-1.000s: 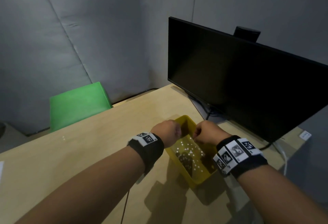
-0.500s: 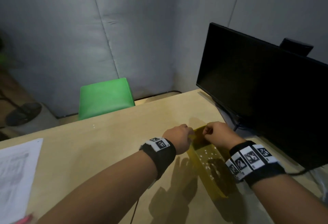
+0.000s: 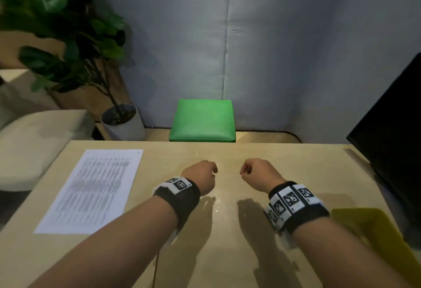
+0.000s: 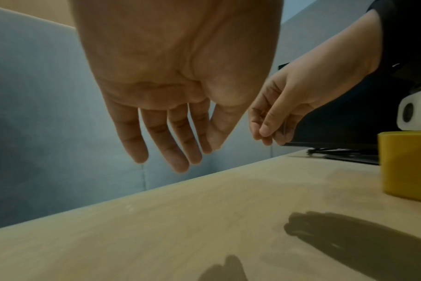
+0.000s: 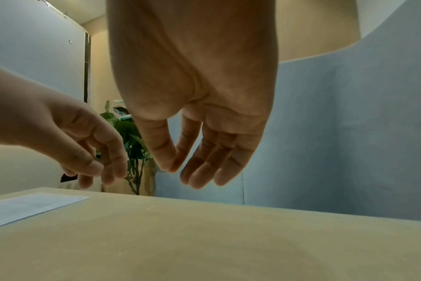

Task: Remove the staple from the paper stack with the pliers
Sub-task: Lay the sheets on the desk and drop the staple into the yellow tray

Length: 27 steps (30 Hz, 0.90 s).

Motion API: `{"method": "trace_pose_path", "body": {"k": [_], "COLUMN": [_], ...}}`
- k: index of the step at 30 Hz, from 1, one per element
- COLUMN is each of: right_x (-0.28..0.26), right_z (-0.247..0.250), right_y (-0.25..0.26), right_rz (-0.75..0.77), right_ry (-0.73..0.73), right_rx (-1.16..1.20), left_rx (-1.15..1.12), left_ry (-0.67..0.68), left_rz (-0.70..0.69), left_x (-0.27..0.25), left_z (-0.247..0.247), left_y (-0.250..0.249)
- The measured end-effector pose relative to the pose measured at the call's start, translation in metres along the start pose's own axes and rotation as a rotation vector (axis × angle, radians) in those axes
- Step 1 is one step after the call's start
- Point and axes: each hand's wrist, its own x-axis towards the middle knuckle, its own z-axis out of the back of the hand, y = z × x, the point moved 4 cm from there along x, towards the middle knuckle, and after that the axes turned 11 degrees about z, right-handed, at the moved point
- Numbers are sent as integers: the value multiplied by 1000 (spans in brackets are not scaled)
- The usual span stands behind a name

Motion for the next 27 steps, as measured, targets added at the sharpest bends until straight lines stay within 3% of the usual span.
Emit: {"method": "trace_pose_path", "body": {"k": [6, 10, 18, 27], "right_x": [54, 85, 136, 154], "right_z": [-52, -81, -113, -119], "right_y": [24, 31, 32, 37], "right_rz": [38, 92, 127, 160], "right_ry": [74, 122, 165, 181], "right_rx": [-18, -77, -254, -384], "left_rx": [19, 47, 123, 274], "left_ry": [65, 77, 116, 135], "left_rz": [170, 199, 152, 76], "left_x": [37, 65, 117, 139], "left_z": [-1, -3, -19, -26], "left_y": [73, 95, 96, 87]}}
